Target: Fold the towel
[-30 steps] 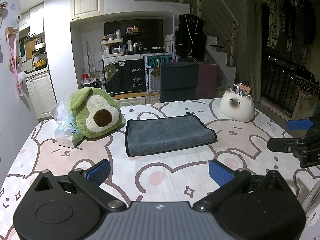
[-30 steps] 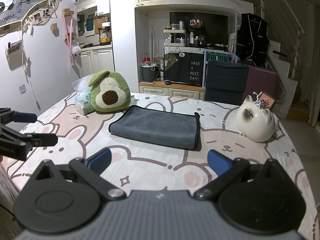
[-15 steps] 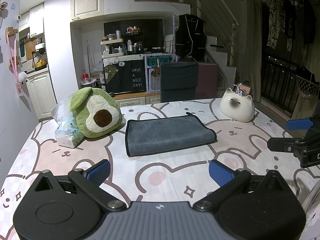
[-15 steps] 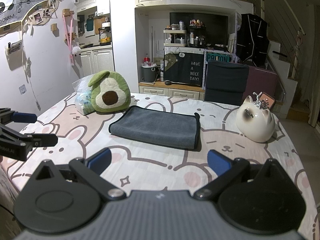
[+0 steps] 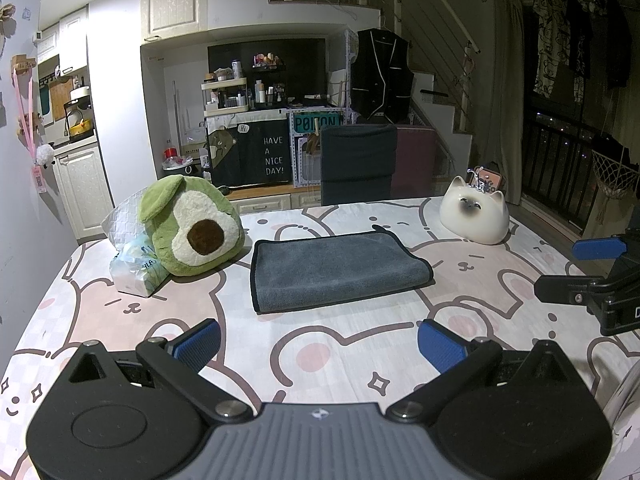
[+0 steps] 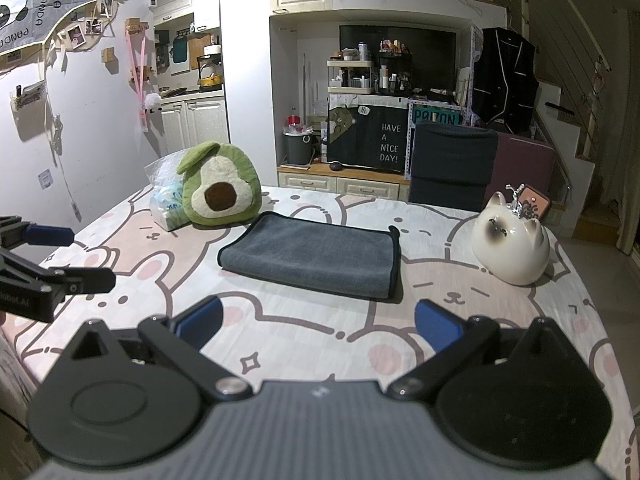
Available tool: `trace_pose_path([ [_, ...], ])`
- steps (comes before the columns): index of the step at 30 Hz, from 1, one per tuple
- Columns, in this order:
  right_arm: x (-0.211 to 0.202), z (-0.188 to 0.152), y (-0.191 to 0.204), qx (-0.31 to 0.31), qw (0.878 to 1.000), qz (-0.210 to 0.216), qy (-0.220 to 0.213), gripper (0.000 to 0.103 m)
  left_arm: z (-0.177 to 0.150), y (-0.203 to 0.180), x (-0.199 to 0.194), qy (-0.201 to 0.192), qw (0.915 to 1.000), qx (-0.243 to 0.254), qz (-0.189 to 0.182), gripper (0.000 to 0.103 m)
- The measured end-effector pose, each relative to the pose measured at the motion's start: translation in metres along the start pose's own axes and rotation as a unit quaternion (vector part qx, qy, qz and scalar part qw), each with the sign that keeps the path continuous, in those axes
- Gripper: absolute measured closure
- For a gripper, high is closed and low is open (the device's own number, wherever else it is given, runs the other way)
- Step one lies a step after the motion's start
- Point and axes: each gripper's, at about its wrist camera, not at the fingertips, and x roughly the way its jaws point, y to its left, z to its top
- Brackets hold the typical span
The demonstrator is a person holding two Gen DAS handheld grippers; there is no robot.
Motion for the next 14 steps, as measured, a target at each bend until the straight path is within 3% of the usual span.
trace_pose_path([
  [14, 0.0, -0.0004, -0.0001, 0.001, 1.0, 0.0, 0.0, 0.0, 0.0007, -0.0011, -0.0001, 0.0, 1.0, 0.001, 0.001, 0.0],
])
